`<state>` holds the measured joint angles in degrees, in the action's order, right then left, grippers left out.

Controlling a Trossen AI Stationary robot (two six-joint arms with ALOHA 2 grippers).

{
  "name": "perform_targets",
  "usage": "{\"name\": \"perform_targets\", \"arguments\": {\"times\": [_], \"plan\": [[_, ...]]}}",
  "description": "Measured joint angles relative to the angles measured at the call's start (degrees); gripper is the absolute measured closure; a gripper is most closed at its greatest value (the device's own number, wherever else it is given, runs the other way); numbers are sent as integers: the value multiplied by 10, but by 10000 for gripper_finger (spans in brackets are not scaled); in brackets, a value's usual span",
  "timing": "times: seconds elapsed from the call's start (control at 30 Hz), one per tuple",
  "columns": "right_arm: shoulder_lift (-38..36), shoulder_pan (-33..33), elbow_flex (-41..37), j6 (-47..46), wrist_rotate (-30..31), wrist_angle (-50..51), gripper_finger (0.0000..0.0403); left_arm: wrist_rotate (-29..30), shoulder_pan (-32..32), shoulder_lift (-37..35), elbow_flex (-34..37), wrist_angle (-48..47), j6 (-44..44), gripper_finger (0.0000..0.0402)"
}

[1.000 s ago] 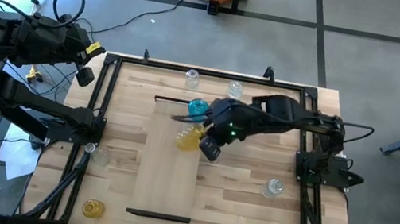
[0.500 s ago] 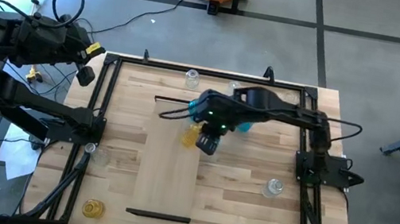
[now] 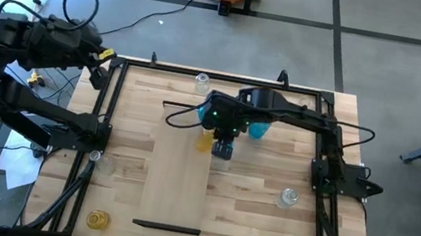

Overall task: Sort vases onto shelf
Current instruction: Put the top yellow vase on the shelf

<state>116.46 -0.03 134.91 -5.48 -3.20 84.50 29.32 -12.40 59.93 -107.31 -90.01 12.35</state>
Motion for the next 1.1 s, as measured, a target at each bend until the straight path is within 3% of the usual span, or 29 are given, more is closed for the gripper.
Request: {"name": "perform_targets", "arguments": {"times": [0.3, 0.77, 1.1], "plan": [[0, 1, -1, 19, -4, 4, 396, -63, 0, 28, 0, 0, 30, 396], [13, 2, -1, 45, -43, -25, 396, -68, 0, 39, 0, 0, 25, 396], [17, 8, -1, 75, -30, -28, 396, -75, 0, 38, 0, 0, 29, 396]]}}
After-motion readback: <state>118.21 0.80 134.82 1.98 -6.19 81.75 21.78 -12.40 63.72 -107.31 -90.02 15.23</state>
